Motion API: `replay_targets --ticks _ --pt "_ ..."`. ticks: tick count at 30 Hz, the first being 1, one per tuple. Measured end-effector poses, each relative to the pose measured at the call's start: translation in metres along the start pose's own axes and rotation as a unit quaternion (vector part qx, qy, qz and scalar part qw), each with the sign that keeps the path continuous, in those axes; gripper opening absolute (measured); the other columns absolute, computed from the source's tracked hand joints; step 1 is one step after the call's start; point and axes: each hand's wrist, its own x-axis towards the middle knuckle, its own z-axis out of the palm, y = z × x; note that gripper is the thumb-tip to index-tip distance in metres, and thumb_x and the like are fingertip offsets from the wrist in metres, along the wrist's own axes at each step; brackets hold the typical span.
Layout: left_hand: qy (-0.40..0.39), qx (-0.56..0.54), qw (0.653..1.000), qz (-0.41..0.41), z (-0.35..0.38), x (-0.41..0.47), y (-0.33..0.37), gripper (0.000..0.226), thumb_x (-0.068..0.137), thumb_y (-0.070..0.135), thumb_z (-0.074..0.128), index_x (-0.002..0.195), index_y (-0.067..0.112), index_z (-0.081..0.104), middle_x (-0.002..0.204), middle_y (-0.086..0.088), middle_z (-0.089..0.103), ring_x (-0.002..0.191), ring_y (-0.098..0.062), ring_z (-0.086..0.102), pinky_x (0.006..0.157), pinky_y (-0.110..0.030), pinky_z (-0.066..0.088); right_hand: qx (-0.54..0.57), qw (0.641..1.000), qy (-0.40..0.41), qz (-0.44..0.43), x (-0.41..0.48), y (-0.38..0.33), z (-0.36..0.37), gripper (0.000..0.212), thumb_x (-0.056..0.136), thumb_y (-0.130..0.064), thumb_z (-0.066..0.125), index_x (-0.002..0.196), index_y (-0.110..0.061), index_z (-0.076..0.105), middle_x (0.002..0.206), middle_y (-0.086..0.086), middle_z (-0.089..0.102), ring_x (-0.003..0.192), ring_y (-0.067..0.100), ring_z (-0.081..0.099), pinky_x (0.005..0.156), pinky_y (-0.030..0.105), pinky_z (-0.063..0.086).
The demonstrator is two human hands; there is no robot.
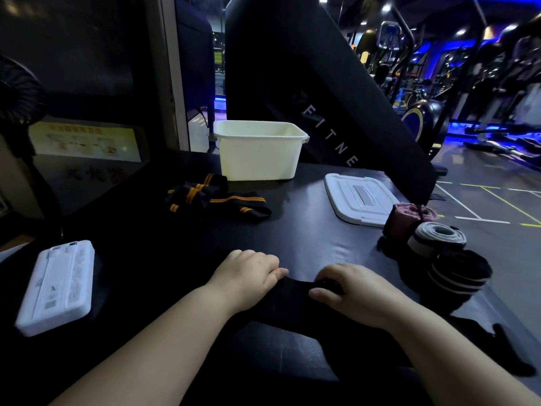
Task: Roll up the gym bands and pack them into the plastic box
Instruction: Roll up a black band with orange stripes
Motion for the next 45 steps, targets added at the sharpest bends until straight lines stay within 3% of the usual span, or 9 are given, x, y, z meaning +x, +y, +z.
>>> replay_targets --ticks 5,10,14,17,21,26,32,39,45 --pt "-0.037 0.076 0.996 0.020 -0.003 0.019 0.006 0.031 0.102 0.049 0.032 0.084 0.025 0.041 0.099 0.006 0.059 0.105 -0.021 0.050 0.094 -0.034 0.030 0.017 0.999 -0.030 0.038 0.008 -0.006 -0.006 0.035 0.086 -0.054 0.060 0.114 -0.033 0.064 0.111 -0.009 0.067 0.105 0.013 0.060 0.088 0.030 0.050" --pt "-0.015 0.106 0.993 0.050 0.004 0.043 0.022 0.033 0.100 0.051 0.037 0.103 0.026 0.058 0.111 0.008 0.051 0.119 -0.016 0.037 0.098 -0.039 0.017 -0.057 0.989 -0.098 0.099 0.015 -0.002 -0.023 0.043 0.085 -0.053 0.063 0.108 -0.018 0.069 0.108 0.005 0.068 0.099 0.022 0.062 0.083 0.032 0.052" --pt "0.004 0.070 0.997 0.028 0.010 0.062 0.039 0.035 0.096 0.052 0.045 0.111 0.025 0.062 0.124 0.004 0.042 0.123 -0.021 0.030 0.097 -0.037 0.021 -0.060 0.979 -0.138 0.137 0.020 0.007 -0.025 0.044 0.093 -0.048 0.054 0.104 -0.006 0.063 0.107 0.014 0.066 0.090 0.027 0.058 0.070 0.030 0.041" --pt "0.020 0.012 1.000 -0.004 0.015 0.074 0.050 0.032 0.095 0.048 0.051 0.111 0.022 0.061 0.128 0.000 0.037 0.124 -0.023 0.028 0.099 -0.034 0.025 -0.026 0.976 -0.121 0.177 0.023 0.017 -0.024 0.043 0.094 -0.045 0.053 0.108 -0.006 0.063 0.108 0.015 0.067 0.085 0.026 0.055 0.067 0.027 0.037" --pt "0.019 -0.056 0.998 -0.037 0.020 0.083 0.060 0.033 0.096 0.036 0.054 0.122 0.019 0.048 0.140 -0.001 0.029 0.130 -0.024 0.027 0.103 -0.040 0.034 0.031 0.969 -0.071 0.234 0.030 0.031 -0.014 0.037 0.095 -0.044 0.052 0.103 -0.009 0.060 0.114 0.014 0.066 0.105 0.029 0.061 0.068 0.025 0.033" --pt "-0.021 -0.057 0.997 -0.050 0.023 0.079 0.059 0.037 0.100 0.041 0.043 0.129 0.019 0.048 0.135 0.000 0.044 0.130 -0.023 0.036 0.107 -0.039 0.030 0.111 0.947 0.028 0.300 0.042 0.044 -0.006 0.038 0.093 -0.046 0.054 0.107 -0.011 0.054 0.118 0.016 0.063 0.111 0.033 0.058 0.081 0.030 0.041" --pt "-0.046 -0.042 0.997 -0.040 0.023 0.077 0.054 0.050 0.098 0.053 0.039 0.141 0.026 0.041 0.144 0.006 0.041 0.134 -0.020 0.035 0.110 -0.039 0.026 0.022 0.963 0.017 0.269 0.048 0.050 -0.017 0.045 0.092 -0.059 0.046 0.087 -0.014 0.051 0.093 0.009 0.061 0.099 0.029 0.062 0.070 0.028 0.037" --pt "-0.063 -0.028 0.997 -0.039 0.019 0.077 0.056 0.053 0.099 0.051 0.037 0.145 0.025 0.036 0.152 0.006 0.033 0.142 -0.019 0.025 0.114 -0.040 0.019 0.084 0.968 -0.015 0.234 0.053 0.058 -0.023 0.036 0.091 -0.042 0.061 0.085 -0.007 0.067 0.082 0.007 0.060 0.078 0.019 0.054 0.061 0.028 0.035" --pt "-0.091 -0.049 0.993 -0.064 0.010 0.087 0.045 0.051 0.103 0.045 0.034 0.150 0.024 0.030 0.160 0.004 0.023 0.146 -0.020 0.018 0.115 -0.040 0.017 0.079 0.970 0.036 0.228 0.078 0.050 -0.013 0.047 0.093 -0.039 0.058 0.058 -0.016 0.037 0.060 -0.001 0.043 0.075 0.023 0.047 0.053 0.032 0.029"
